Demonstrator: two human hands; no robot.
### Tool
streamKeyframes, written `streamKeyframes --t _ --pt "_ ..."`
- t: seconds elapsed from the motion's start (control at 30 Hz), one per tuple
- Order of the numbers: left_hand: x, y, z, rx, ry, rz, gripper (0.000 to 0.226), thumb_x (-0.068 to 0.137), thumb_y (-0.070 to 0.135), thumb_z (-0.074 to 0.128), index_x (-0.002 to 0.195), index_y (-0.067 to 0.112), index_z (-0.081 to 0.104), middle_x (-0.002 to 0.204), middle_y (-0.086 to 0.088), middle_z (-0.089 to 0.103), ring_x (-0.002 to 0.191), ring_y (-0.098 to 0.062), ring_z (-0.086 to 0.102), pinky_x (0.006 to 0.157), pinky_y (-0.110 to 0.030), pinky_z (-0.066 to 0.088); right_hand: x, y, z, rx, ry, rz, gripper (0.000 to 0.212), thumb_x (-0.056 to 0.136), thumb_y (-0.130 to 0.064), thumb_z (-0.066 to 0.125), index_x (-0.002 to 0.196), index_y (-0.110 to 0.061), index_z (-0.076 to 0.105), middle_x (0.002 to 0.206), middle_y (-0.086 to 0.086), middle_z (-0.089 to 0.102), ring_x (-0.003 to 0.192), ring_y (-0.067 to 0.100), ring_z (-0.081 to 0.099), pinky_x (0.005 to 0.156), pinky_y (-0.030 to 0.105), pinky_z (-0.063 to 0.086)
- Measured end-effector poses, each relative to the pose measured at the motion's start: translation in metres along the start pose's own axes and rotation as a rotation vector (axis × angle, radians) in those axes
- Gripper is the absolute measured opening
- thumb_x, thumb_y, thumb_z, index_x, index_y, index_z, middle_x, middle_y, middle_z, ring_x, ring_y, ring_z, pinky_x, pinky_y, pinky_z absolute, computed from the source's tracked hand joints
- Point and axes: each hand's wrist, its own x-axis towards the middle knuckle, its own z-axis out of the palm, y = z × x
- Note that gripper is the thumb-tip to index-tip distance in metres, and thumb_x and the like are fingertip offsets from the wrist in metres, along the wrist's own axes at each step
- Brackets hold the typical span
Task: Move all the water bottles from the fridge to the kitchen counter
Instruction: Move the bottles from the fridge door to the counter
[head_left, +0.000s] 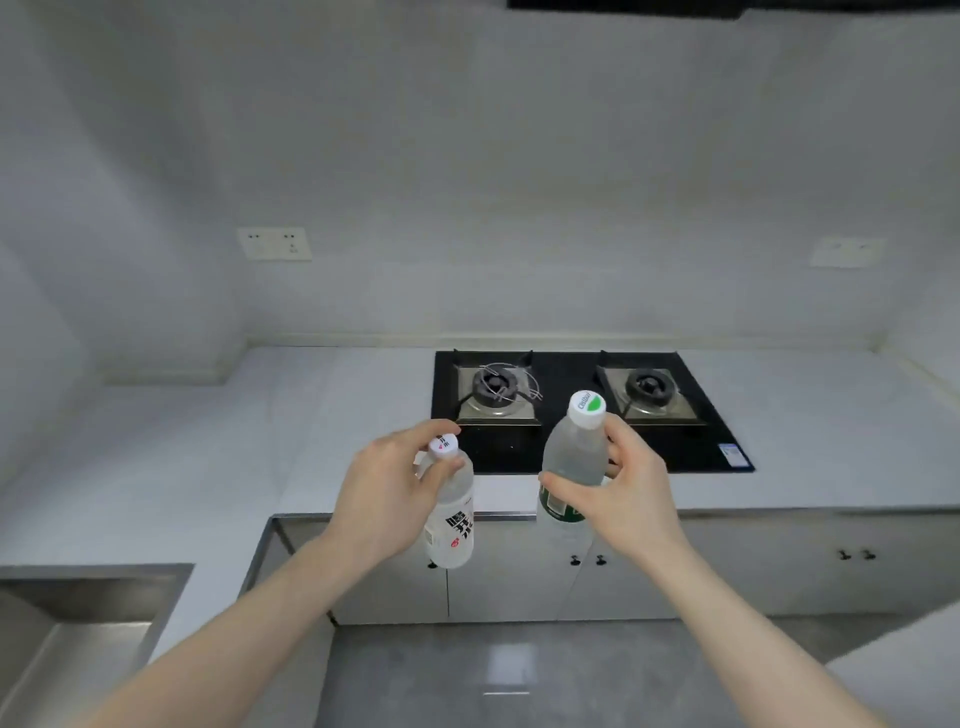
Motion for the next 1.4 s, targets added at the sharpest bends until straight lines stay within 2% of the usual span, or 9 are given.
streamKeyframes --t 0.23,0.33,0.5,0.6,0.73,0.87,1.03,1.13,1.4 --pt "-0.007 -0.063 -0.063 0.097 0.179 -0.267 0.024 0.094 0.045 0.065 0.117 0.046 0.062 0.104 0.020 0.071 0.086 -0.006 0.069 0.080 -0.035 0.056 0.068 -0.017 0.099 0.052 -0.274 -0.102 0.067 0.064 -0.030 0.097 0.120 -0.038 0.062 0.118 -0.016 0.068 0.108 0.007 0.068 0.090 0.038 0.061" --pt "-0.009 -0.086 -0.083 0.153 0.271 -0.383 0.023 0.093 0.047 0.064 0.115 0.049 0.061 0.103 0.015 0.067 0.085 -0.009 0.067 0.081 -0.036 0.055 0.095 -0.022 0.138 0.041 -0.408 -0.146 0.064 0.062 -0.034 0.097 0.114 -0.045 0.061 0.115 -0.018 0.068 0.105 0.005 0.067 0.090 0.036 0.060" --pt "-0.018 -0.119 -0.112 0.265 0.408 -0.545 0.023 0.092 0.047 0.065 0.115 0.050 0.062 0.101 0.011 0.056 0.089 0.001 0.052 0.076 -0.031 0.043 0.126 -0.032 0.205 0.023 -0.593 -0.191 0.055 0.064 -0.026 0.096 0.101 -0.045 0.061 0.104 -0.019 0.069 0.096 -0.003 0.064 0.081 0.023 0.055" --pt "-0.027 -0.138 -0.129 0.315 0.429 -0.622 0.026 0.092 0.048 0.065 0.118 0.047 0.063 0.094 0.010 0.057 0.087 -0.006 0.054 0.073 -0.030 0.041 0.132 -0.039 0.240 0.019 -0.690 -0.176 0.055 0.065 -0.020 0.094 0.103 -0.044 0.063 0.102 -0.017 0.070 0.092 0.001 0.068 0.074 0.020 0.055" --pt "-0.032 -0.172 -0.159 0.360 0.492 -0.715 0.025 0.093 0.048 0.065 0.118 0.045 0.064 0.089 0.010 0.061 0.084 -0.013 0.057 0.072 -0.030 0.043 0.143 -0.060 0.298 0.011 -0.808 -0.200 0.057 0.065 -0.017 0.093 0.098 -0.049 0.059 0.100 -0.016 0.070 0.086 0.004 0.069 0.075 0.027 0.060" --pt "-0.037 -0.216 -0.190 0.372 0.533 -0.783 0.026 0.091 0.047 0.068 0.116 0.043 0.065 0.082 0.011 0.065 0.079 -0.018 0.063 0.071 -0.032 0.048 0.151 -0.080 0.363 -0.032 -0.877 -0.232 0.055 0.064 -0.020 0.092 0.096 -0.049 0.058 0.097 -0.015 0.070 0.088 0.008 0.070 0.078 0.033 0.061" --pt "-0.039 -0.283 -0.240 0.338 0.590 -0.838 0.025 0.087 0.043 0.073 0.112 0.041 0.067 0.077 0.011 0.068 0.076 -0.018 0.065 0.074 -0.032 0.054 0.162 -0.106 0.463 -0.087 -0.928 -0.253 0.048 0.059 -0.027 0.091 0.101 -0.032 0.067 0.092 -0.013 0.070 0.085 0.015 0.071 0.076 0.041 0.061" --pt "-0.038 -0.325 -0.267 0.289 0.616 -0.855 0.023 0.087 0.038 0.075 0.108 0.040 0.068 0.073 0.013 0.067 0.070 -0.016 0.063 0.071 -0.030 0.053 0.166 -0.122 0.519 -0.129 -0.939 -0.266 0.049 0.058 -0.032 0.091 0.101 -0.035 0.067 0.092 -0.015 0.070 0.088 0.011 0.069 0.077 0.038 0.061" --pt "-0.025 -0.422 -0.322 0.261 0.643 -0.936 0.023 0.086 0.031 0.075 0.107 0.037 0.070 0.094 0.005 0.071 0.085 -0.023 0.063 0.075 -0.030 0.051 0.173 -0.155 0.637 -0.195 -0.968 -0.249 0.048 0.058 -0.031 0.090 0.100 -0.027 0.068 0.093 -0.012 0.070 0.087 0.012 0.067 0.075 0.035 0.060"
